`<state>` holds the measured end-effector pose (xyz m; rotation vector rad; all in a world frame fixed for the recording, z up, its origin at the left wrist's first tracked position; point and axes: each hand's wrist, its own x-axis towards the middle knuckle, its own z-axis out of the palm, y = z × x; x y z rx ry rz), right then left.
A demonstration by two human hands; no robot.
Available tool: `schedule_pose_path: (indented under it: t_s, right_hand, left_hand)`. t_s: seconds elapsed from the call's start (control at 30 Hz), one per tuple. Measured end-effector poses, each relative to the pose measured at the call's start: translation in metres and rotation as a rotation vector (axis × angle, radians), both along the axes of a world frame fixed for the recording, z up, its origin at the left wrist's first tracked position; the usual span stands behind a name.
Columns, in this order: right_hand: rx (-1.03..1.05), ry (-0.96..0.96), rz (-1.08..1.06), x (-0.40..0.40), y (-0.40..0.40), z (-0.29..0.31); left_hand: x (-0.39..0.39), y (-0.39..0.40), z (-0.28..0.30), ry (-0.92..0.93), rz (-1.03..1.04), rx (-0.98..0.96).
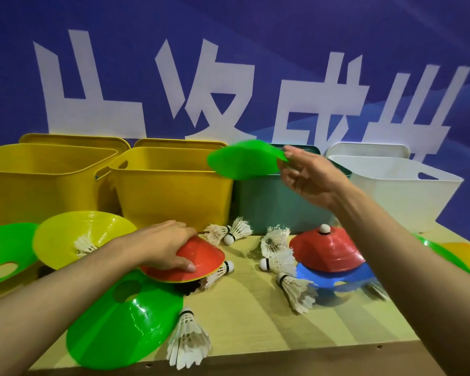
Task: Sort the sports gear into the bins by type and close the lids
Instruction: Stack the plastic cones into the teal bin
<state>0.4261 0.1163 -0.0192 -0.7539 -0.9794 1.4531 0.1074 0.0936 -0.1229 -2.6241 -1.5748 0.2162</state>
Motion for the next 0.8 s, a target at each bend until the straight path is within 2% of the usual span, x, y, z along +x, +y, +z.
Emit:
schedule_pose_path:
  t_s: [0.2, 0.3, 0.33, 0.4, 0.43, 0.5, 0.7, 0.8]
  right_hand:
    - [0.128, -0.042, -0.26, 0.024, 0.034, 0.031]
    - [0.084, -0.174, -0.343, 0.034, 0.062, 0.025]
    - [0.029, -0.284, -0.327, 0.037, 0.067, 0.021]
    - [-0.095, -0.625, -0.294, 0.045, 0.069, 0.009]
    - [-0.113, -0.784, -0.299, 0.049, 0.067, 0.004]
    - [-0.045, -0.973, -0.361, 0.056, 0.063, -0.004]
    - [0.191, -1.038, -0.523, 0.061, 0.036, -0.014]
    - [0.229, -1.091, -0.42, 0.046, 0.007, -0.016]
  left_hand:
    - [-0.003, 0.001, -0.002, -0.051, -0.013, -0.011]
    - [-0.005, 0.0, -0.002, -0.065, -0.012, -0.014]
    - [-0.005, -0.001, -0.002, -0.064, -0.012, -0.014]
    - [-0.006, -0.001, 0.0, -0.062, -0.015, -0.014]
    - [-0.006, -0.001, 0.001, -0.066, -0.015, -0.016]
    - [-0.006, -0.002, 0.004, -0.081, -0.024, -0.016]
    - [0.003, -0.003, 0.029, -0.11, -0.041, 0.011]
    - [0.016, -0.008, 0.044, -0.186, -0.072, 0.083]
